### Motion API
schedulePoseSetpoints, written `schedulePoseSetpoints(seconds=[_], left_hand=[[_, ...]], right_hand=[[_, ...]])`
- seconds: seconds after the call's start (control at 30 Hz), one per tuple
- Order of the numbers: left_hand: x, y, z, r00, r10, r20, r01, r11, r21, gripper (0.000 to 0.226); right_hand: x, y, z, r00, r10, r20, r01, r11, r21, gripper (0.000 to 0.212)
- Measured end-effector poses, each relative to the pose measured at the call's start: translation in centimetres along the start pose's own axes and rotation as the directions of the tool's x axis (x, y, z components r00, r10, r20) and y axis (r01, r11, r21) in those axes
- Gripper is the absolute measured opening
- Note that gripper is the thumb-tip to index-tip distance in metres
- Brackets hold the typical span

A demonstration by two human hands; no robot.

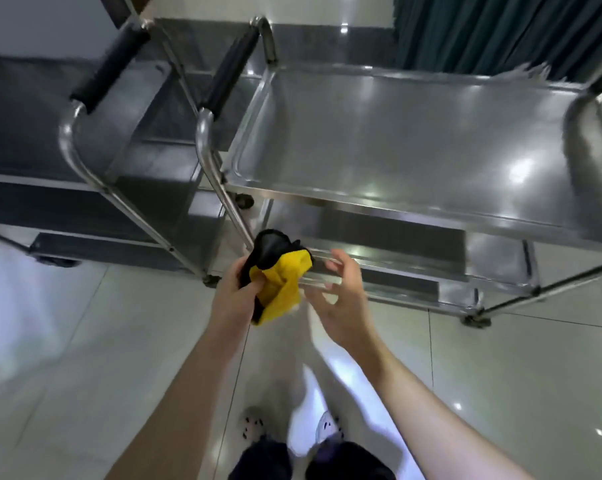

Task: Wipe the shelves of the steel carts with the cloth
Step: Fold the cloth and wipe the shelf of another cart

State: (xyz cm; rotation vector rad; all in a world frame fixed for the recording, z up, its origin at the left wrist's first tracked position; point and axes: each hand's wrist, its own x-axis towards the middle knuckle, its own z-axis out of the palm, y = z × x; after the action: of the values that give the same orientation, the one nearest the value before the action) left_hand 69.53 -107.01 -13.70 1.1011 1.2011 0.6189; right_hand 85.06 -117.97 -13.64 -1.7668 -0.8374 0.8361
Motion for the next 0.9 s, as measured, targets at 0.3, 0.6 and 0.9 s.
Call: schedulePoseSetpoints(seconds=[0.3, 0.6, 0.9], left_hand=[[-15.6, 6.1, 1.6, 0.966, 0.236, 0.107, -0.247, 0.964, 0.103, 0.027], [-29.0, 3.6, 8.6, 0.839, 0.541, -0.068, -0.466, 0.777, 0.423, 0.035], [-35.2, 9.9, 26.1, 0.800, 0.561, 0.214, -0.599, 0.771, 0.216, 0.015]], right_hand=[[-9.4, -6.1, -9.7, 0.962, 0.132, 0.237, -0.222, 0.887, 0.405, 0.026], [-23.3, -9.5, -25.8, 0.972, -0.225, 0.074, 0.235, 0.952, -0.195, 0.015], [-27.7, -10.2, -46.8, 0.969, -0.245, -0.032, 0.234, 0.950, -0.205, 0.024]])
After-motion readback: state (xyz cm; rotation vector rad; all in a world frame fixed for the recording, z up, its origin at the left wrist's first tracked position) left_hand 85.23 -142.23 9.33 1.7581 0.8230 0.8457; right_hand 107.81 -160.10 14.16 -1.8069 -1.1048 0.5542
